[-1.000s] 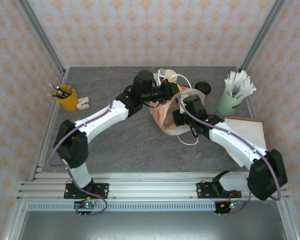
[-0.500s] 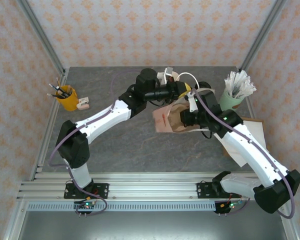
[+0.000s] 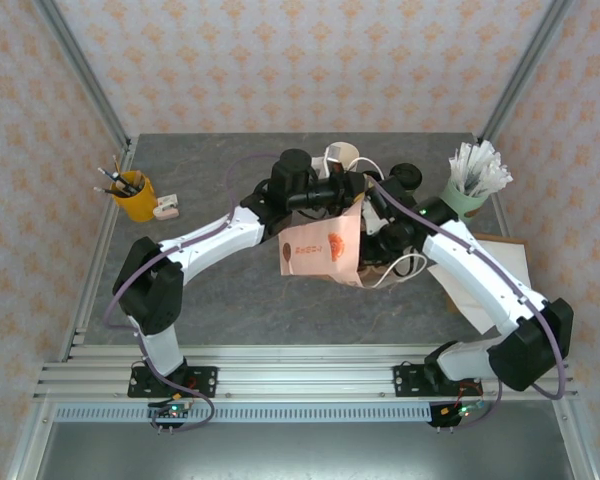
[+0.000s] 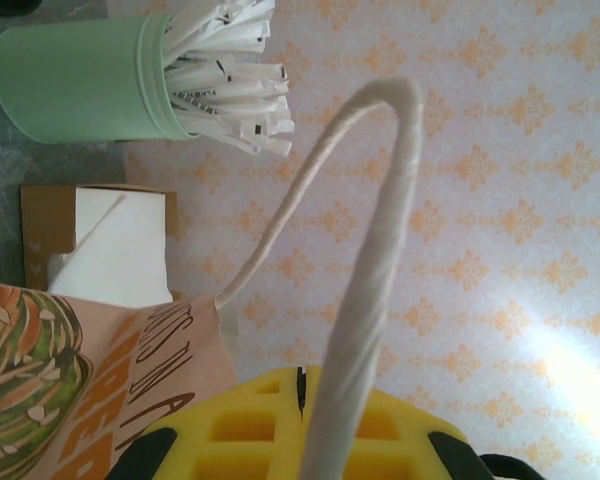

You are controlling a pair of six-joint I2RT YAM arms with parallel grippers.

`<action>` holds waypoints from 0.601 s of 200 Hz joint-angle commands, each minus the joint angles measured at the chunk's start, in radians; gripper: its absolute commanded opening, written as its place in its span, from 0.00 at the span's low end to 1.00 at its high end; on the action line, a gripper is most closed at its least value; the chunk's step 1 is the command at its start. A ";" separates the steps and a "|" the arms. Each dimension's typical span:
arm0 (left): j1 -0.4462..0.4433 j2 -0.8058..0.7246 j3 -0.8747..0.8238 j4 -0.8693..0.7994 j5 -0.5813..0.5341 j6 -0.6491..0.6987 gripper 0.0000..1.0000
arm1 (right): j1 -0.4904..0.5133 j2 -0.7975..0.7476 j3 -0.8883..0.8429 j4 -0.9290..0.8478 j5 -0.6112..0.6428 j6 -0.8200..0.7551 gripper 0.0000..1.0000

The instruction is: Pack the takeout coffee

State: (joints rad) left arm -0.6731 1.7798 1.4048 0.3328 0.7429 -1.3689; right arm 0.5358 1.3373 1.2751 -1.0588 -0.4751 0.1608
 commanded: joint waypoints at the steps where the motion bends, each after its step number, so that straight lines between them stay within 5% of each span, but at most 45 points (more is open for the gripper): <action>1: 0.005 -0.026 -0.049 0.034 0.010 -0.018 0.00 | 0.007 -0.013 0.071 0.044 0.041 0.074 0.00; 54: 0.014 -0.045 -0.117 0.147 -0.029 -0.062 0.00 | 0.018 -0.075 -0.113 0.445 0.156 0.169 0.00; 120: 0.060 -0.098 -0.167 0.105 -0.074 -0.004 0.00 | 0.060 0.010 -0.098 0.299 0.114 -0.086 0.00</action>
State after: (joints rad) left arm -0.6212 1.7336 1.2484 0.4862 0.6926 -1.4307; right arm 0.5888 1.3075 1.1481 -0.7357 -0.3592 0.1703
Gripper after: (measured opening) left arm 0.057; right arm 0.124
